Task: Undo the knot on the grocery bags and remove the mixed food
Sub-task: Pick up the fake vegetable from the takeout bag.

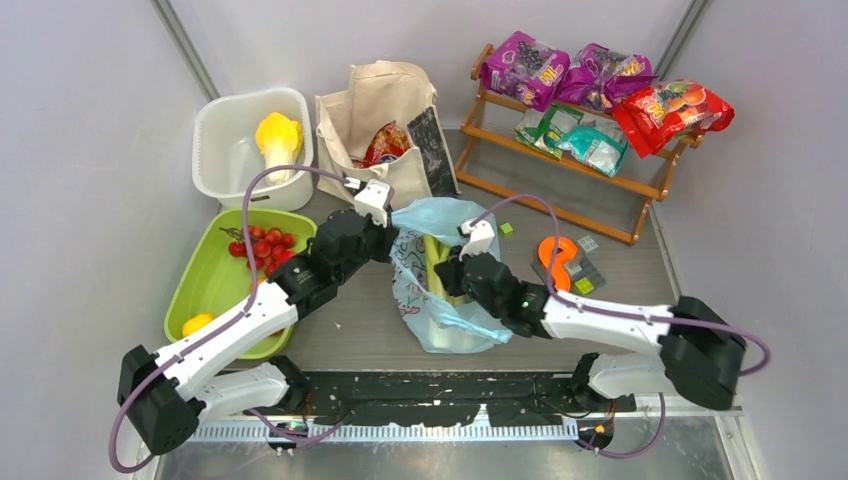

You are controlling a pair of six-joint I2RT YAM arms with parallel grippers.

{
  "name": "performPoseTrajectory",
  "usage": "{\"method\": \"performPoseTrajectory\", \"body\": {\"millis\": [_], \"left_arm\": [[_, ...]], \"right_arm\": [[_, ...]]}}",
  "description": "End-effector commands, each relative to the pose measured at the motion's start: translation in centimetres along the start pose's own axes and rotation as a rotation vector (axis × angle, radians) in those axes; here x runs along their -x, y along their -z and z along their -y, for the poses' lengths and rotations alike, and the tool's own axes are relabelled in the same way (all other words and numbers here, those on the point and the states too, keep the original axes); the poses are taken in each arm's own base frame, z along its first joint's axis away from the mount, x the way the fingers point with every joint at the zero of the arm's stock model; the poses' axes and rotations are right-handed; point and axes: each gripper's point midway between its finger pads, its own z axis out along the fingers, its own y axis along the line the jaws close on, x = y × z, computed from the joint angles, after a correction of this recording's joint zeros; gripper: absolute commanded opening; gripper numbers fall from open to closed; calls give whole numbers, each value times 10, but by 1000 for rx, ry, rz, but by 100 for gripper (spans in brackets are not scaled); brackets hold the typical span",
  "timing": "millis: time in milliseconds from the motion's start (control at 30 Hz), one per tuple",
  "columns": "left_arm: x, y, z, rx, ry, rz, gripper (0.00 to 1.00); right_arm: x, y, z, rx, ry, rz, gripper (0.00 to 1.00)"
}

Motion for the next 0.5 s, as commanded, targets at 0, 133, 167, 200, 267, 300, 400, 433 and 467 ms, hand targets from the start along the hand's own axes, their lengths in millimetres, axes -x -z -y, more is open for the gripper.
{"method": "performPoseTrajectory", "body": {"millis": [0,133,167,200,267,300,400,433,467], "left_arm": [[33,1,-6,51,-17,63,0],[34,1,-13,93,-12,63,0],[34,2,-14,101,-8,62,0],[33,1,-16,112,-8,57,0],[31,-2,-22,140,-8,44,0],[28,-4,-26,156,-10,26,0],[20,-14,-33,189,-11,-26,0],[19,-18,-33,185,-10,-36,1],[20,-21,-31,175,-9,-41,2]], "right_arm": [[38,30,-24,196,23,156,5],[42,59,-28,297,43,195,5],[36,63,-30,335,56,181,5],[42,73,-34,369,58,205,5],[42,88,-40,438,64,219,5],[41,94,-44,474,69,219,5],[49,117,-55,574,90,242,5],[42,122,-60,614,113,213,5],[45,127,-63,633,119,210,5]]}}
